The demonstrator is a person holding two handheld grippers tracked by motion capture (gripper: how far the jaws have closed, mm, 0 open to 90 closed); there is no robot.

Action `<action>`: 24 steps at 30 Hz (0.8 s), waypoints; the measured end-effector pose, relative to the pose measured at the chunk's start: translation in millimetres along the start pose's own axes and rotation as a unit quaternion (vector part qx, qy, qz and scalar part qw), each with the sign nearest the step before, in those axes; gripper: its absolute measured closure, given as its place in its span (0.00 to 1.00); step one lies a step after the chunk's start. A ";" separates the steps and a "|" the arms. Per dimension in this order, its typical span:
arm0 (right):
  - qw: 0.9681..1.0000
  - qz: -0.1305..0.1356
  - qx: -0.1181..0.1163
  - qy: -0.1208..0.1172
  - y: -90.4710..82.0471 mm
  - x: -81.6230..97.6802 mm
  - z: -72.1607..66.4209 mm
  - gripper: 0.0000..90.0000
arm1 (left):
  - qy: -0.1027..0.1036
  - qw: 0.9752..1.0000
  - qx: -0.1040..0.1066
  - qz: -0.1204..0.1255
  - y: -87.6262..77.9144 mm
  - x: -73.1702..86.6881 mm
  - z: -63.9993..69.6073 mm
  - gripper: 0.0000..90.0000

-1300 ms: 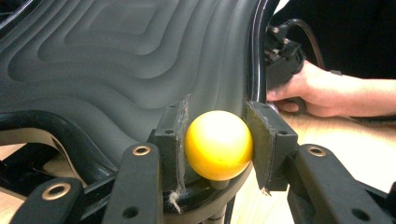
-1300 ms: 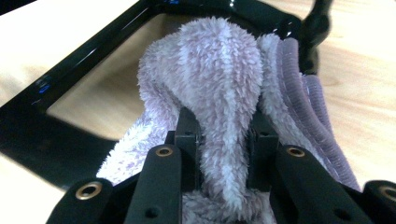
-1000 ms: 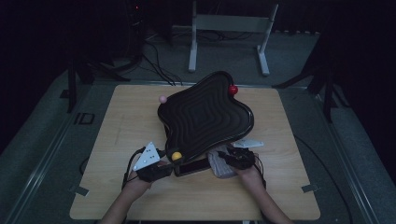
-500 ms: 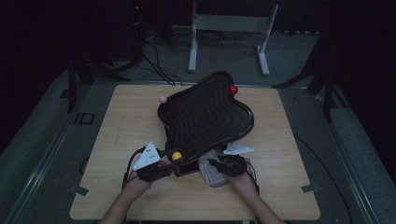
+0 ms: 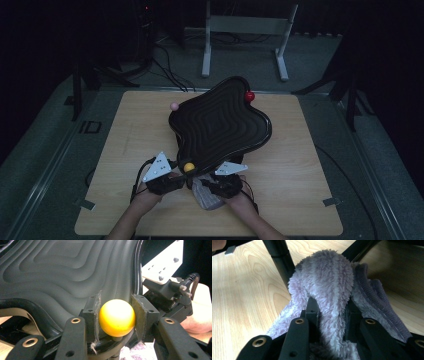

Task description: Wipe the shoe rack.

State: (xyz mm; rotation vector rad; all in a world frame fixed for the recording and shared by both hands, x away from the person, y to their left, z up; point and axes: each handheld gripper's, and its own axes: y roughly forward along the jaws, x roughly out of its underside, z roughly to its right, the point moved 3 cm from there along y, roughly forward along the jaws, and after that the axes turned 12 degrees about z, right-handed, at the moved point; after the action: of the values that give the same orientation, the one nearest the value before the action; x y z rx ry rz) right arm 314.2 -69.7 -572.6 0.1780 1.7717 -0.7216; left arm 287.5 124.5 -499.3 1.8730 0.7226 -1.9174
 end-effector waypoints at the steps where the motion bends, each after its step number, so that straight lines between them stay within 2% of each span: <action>1: 1.000 0.002 -0.003 -0.003 0.5 -0.4 1.2 0.79 | 0.001 1.000 0.000 0.000 0.1 -0.1 0.1 0.67; 2: 1.000 0.003 -0.006 0.002 0.3 -0.4 2.5 0.79 | 0.001 1.000 0.000 0.000 0.1 -0.2 0.1 0.67; 4: 1.000 -0.002 -0.008 -0.010 -1.1 -0.9 3.6 0.80 | 0.002 1.000 0.000 -0.001 0.1 -0.3 0.2 0.67; 10: 1.000 -0.001 -0.006 -0.016 -8.7 0.8 13.3 0.80 | 0.004 1.000 0.000 -0.003 -0.2 -0.5 0.2 0.67; 13: 1.000 -0.002 0.007 -0.019 -16.6 1.6 24.5 0.80 | 0.003 1.000 0.001 -0.002 0.0 -0.4 0.1 0.67; 19: 0.999 0.005 0.045 0.001 -33.6 2.4 54.3 0.80 | 0.003 1.000 0.002 -0.003 0.3 -0.6 0.1 0.67; 24: 0.997 0.014 0.078 0.014 -46.6 3.3 82.2 0.80 | 0.002 1.000 0.003 -0.001 0.3 -0.4 -0.3 0.67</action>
State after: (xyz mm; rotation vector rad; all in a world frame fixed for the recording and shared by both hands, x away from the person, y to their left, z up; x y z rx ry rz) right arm 358.6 -153.1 -570.7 0.3180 1.7361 -0.8417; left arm 287.9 124.4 -498.9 1.8806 0.7217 -1.9189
